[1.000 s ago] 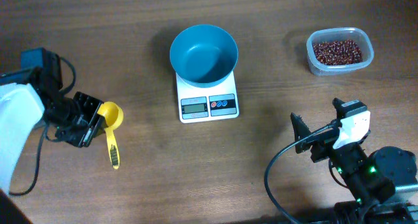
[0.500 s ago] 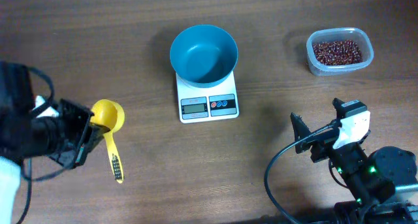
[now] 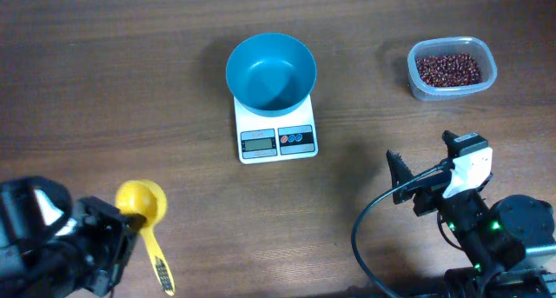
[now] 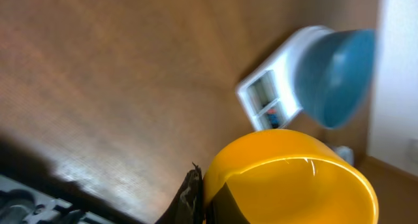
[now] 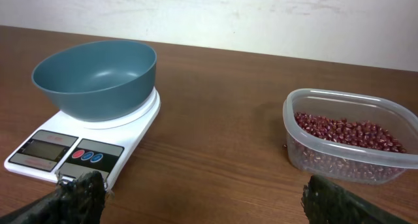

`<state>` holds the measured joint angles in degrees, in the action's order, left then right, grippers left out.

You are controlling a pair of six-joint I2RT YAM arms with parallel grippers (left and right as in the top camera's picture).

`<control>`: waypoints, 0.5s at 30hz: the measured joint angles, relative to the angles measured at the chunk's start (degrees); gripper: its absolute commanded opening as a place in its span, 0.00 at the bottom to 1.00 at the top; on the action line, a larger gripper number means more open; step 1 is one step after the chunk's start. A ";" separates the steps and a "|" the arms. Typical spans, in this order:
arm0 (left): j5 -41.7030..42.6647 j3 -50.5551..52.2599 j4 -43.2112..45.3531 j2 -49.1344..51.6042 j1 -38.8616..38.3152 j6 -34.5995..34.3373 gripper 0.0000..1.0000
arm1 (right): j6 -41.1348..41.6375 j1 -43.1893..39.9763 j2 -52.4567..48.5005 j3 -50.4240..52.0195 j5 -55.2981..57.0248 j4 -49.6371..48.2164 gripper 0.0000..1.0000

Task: Scoop item into bowl and weigh 50g on scale
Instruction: 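Lift the yellow scoop with the left gripper, handle pointing right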

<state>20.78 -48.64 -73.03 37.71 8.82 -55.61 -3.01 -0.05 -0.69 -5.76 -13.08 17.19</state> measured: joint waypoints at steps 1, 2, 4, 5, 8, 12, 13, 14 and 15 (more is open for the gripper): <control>0.37 1.92 1.16 0.17 0.00 -0.39 0.00 | -0.04 0.00 0.00 0.00 0.02 0.00 0.99; 1.25 4.55 4.00 0.11 0.00 -1.05 0.00 | -0.02 0.00 0.00 0.00 0.02 -0.04 0.99; 3.06 9.18 6.67 0.26 0.00 -2.82 0.00 | -0.02 0.00 0.00 0.00 0.02 0.00 0.99; 3.58 10.88 6.69 0.26 0.00 -4.24 0.00 | -0.02 0.00 0.00 0.00 0.00 0.00 0.99; 4.90 12.22 6.71 0.33 0.00 -6.67 0.00 | -0.02 0.00 0.00 0.00 0.00 0.00 0.99; 5.66 12.22 6.88 0.33 0.00 -10.88 0.00 | -0.02 0.00 0.00 0.00 0.00 0.00 0.99; 5.86 12.22 6.88 0.33 0.00 -11.87 0.00 | -0.04 0.00 0.00 0.00 0.00 0.00 0.99; 6.19 12.22 6.88 0.33 0.00 -12.76 0.00 | -0.02 0.00 0.00 0.00 0.00 0.00 0.99; 6.58 12.22 6.86 0.33 0.00 -13.11 0.00 | -0.04 0.00 0.00 0.00 0.02 0.00 0.99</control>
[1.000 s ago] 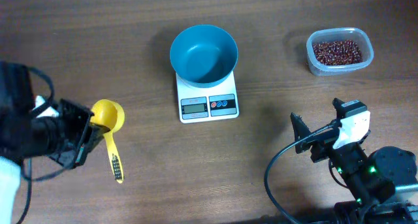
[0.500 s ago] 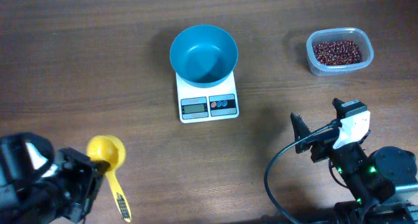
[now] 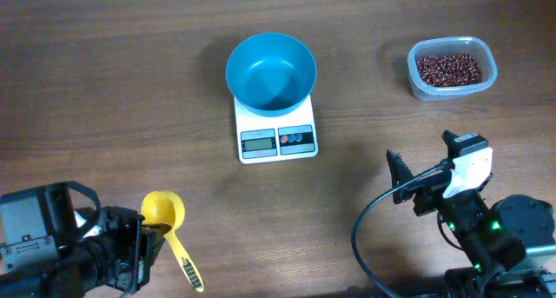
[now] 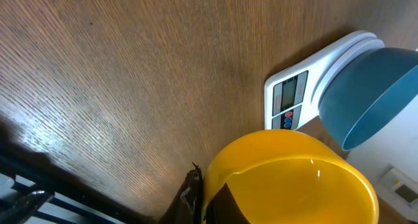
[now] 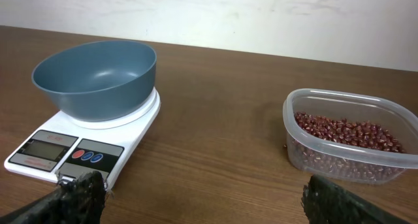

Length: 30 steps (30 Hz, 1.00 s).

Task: Scoop item into bowl and weigh 50g on scale
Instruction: 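Lift the yellow scoop with the left gripper, handle pointing right, then move the right gripper to the scoop handle and grasp it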

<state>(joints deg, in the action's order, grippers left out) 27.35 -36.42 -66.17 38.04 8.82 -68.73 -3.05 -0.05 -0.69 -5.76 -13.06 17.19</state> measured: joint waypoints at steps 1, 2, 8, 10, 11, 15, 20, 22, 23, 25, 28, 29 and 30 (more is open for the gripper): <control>0.57 0.00 0.02 0.00 0.00 -0.35 0.00 | 0.02 0.00 0.00 0.00 -0.02 0.00 0.99; 0.87 0.00 0.02 0.00 0.00 -0.85 0.00 | -0.02 0.00 0.00 0.00 -0.02 0.00 0.99; 1.16 0.00 0.04 0.00 0.00 -9.90 0.00 | 2.89 0.00 0.00 0.00 -3.58 -0.02 0.99; 0.22 0.02 0.33 0.00 0.00 -16.33 0.00 | 9.88 0.00 0.00 0.00 -11.45 -0.11 0.99; 0.02 0.20 2.54 -0.02 0.00 -18.16 0.00 | 14.01 0.00 0.00 0.00 -15.58 -0.13 0.99; -2.19 0.28 13.38 0.11 0.00 -22.45 0.00 | 35.85 0.04 0.00 0.00 -31.41 -0.07 0.99; -3.28 0.28 14.99 0.50 0.00 -33.44 0.00 | 62.93 0.07 0.00 0.02 -46.86 0.28 0.99; -1.88 0.28 15.04 1.14 -0.07 -38.03 0.00 | 67.30 0.07 0.00 0.07 -48.78 0.28 0.99; -0.96 0.28 15.13 1.86 -0.35 -40.26 0.00 | 68.35 0.07 0.00 0.07 -48.78 0.26 0.99; -0.17 0.28 15.26 3.69 -1.18 -42.01 0.00 | 69.66 0.07 0.00 0.09 -47.65 0.24 0.99; 0.81 0.28 16.96 8.17 -2.60 -43.25 0.00 | 69.00 0.07 0.00 0.09 -43.87 0.09 0.99; 1.33 0.28 18.21 10.27 -3.28 -43.47 0.00 | 67.95 0.07 0.00 0.09 -42.62 0.04 0.99; 2.14 0.28 19.82 12.63 -4.20 -43.63 0.00 | 67.28 0.07 0.00 0.11 -41.79 0.02 0.98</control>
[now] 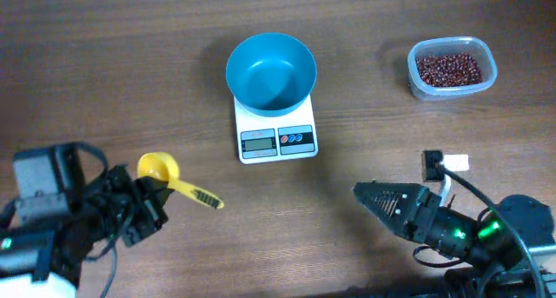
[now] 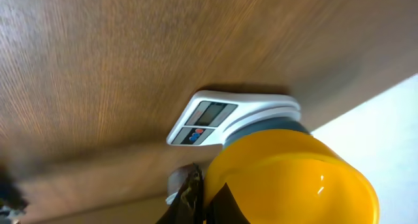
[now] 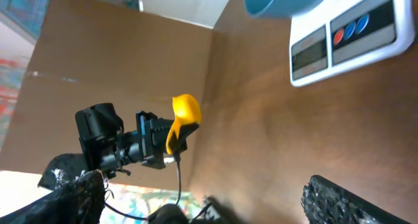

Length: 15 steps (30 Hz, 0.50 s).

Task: Scoop item into bowl and weigh 50g on scale
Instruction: 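Move the right gripper to the scoop handle and grasp it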

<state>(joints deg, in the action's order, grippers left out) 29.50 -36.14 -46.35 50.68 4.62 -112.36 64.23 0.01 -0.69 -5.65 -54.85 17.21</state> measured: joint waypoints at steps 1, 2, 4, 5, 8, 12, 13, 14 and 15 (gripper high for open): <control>1.05 0.00 1.77 2.78 -1.33 -0.15 0.00 | -0.50 0.00 0.00 0.00 0.90 -0.04 0.97; 2.25 0.00 3.13 5.84 -2.86 -0.31 0.00 | -0.96 0.00 0.02 0.00 1.31 -0.07 0.97; 4.09 0.00 5.84 10.40 -5.16 -0.63 0.00 | -1.40 0.00 0.00 0.00 1.51 -0.11 0.96; 5.11 0.00 6.88 12.74 -6.38 -0.72 0.00 | -1.42 0.04 0.00 0.00 1.57 -0.13 0.96; 7.06 0.11 13.27 18.47 -9.86 -1.11 0.00 | 0.35 2.64 0.00 0.00 2.21 -0.13 0.96; 8.11 0.13 20.92 21.05 -12.04 -1.11 0.00 | 4.59 9.09 0.00 0.04 5.29 -1.84 0.96; 8.26 0.11 22.43 21.03 -12.13 -1.14 0.00 | 5.73 11.13 0.00 0.11 6.64 -3.32 0.96; 8.31 0.11 22.67 21.03 -12.13 -1.14 0.00 | 6.93 13.62 -0.04 0.22 8.50 -5.92 0.97; 8.66 0.11 22.77 21.05 -12.13 -1.14 0.00 | 7.58 15.23 -0.04 0.22 9.70 -7.04 0.98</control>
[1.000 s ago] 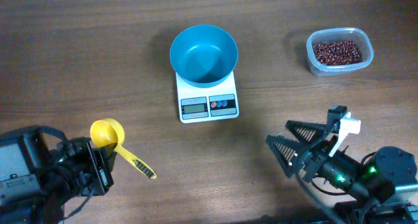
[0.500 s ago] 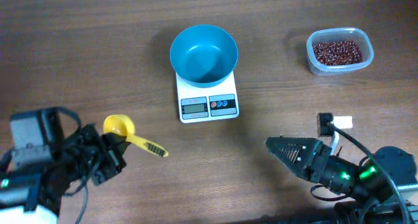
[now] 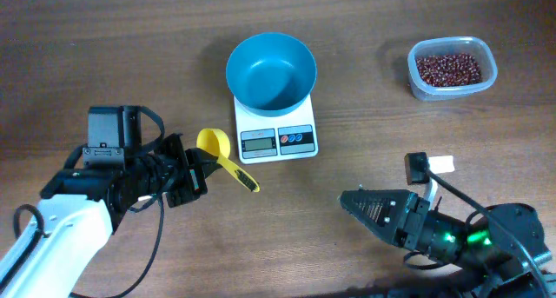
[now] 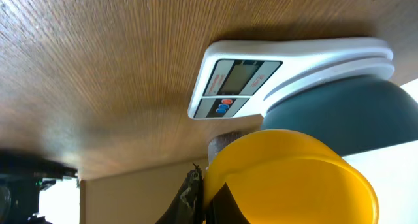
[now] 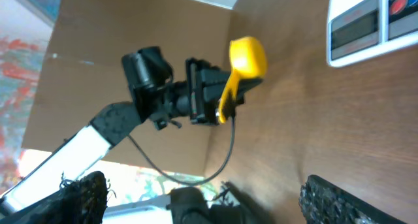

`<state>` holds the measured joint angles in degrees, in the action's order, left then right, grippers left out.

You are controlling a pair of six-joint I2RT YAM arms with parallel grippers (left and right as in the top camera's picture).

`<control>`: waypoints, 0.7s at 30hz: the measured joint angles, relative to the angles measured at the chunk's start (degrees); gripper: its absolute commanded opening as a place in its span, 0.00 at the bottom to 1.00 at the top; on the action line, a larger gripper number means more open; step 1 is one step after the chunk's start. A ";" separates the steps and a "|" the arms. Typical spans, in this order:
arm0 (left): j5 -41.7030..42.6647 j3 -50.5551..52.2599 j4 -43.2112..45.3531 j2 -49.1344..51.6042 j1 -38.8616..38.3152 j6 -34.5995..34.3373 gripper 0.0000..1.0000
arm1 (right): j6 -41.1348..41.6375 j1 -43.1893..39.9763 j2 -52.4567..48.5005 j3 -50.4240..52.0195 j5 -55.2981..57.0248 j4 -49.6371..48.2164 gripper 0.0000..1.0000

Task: Scoop item into bowl and weigh 50g on scale
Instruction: 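Move the right gripper to the scoop handle and grasp it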

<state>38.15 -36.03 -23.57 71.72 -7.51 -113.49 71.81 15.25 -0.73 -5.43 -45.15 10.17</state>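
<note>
My left gripper is shut on a yellow scoop, just left of the white scale. The scoop's handle points to the front right. A blue bowl stands on the scale and looks empty. A clear tub of red beans sits at the far right. The left wrist view is filled by the scoop's cup, with the scale and bowl behind it. My right gripper is open at the front right, pointing left; its view shows the scoop.
Bare wooden table lies between the scale and the bean tub. The right arm's black cable and a white tag lie near its wrist. The left arm's white link reaches in from the front left corner.
The left gripper has carried the scoop to the right and farther back, from mid-left of the table to just beside the scale. The right gripper has shifted slightly left, still open.
At first the left gripper held the scoop at the front left edge, while the right gripper faced the scale and beans, open. The scoop then stood a little to the right. Later it was farther back and the right gripper had turned leftward. Now the scoop is beside the scale.
</note>
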 measured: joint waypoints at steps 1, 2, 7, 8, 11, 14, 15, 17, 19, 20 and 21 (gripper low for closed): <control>0.74 0.00 0.09 -0.02 0.00 0.02 0.00 | 0.28 2.19 -0.04 0.00 1.79 -0.52 0.99; 1.73 0.00 0.07 0.00 -0.04 0.02 0.00 | 0.39 4.92 -0.35 0.00 4.28 -0.68 0.99; 3.45 -0.35 -8.59 -0.07 -0.04 0.07 0.00 | -7.34 12.33 -9.77 0.09 15.34 -5.57 1.00; 3.17 -0.87 -12.17 -0.26 -0.07 0.07 0.00 | -8.35 13.49 -13.22 0.13 16.33 -9.03 0.99; -2.14 -5.33 -24.04 -2.40 -0.20 0.02 0.00 | -10.16 17.05 -27.28 0.20 18.05 -20.31 0.88; -9.16 -11.41 -30.95 -4.42 -0.20 0.02 0.00 | -10.73 20.87 -40.39 -0.83 18.75 -31.39 0.79; -11.10 -13.05 -31.82 -4.81 -0.20 0.02 0.00 | -10.69 23.30 -46.84 -2.75 18.78 -33.90 0.71; -13.88 -13.70 -32.96 -4.98 -0.20 0.02 0.00 | -10.71 26.27 -55.60 -7.91 19.19 -35.12 0.61; -15.85 -13.70 -34.14 -4.98 -0.20 0.04 0.00 | -10.51 29.27 -60.24 -11.17 19.63 -35.10 0.61; -17.05 -13.70 -34.49 -4.98 -0.20 0.02 0.00 | -10.67 31.26 -65.26 -15.15 19.71 -35.21 0.61; -18.21 -13.70 -34.75 -4.98 -0.20 0.02 0.00 | -10.73 32.13 -67.04 -16.74 19.76 -35.21 0.61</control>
<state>19.94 -49.74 -58.33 66.74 -7.70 -113.47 61.08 47.37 -67.77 -22.17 -25.39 -25.04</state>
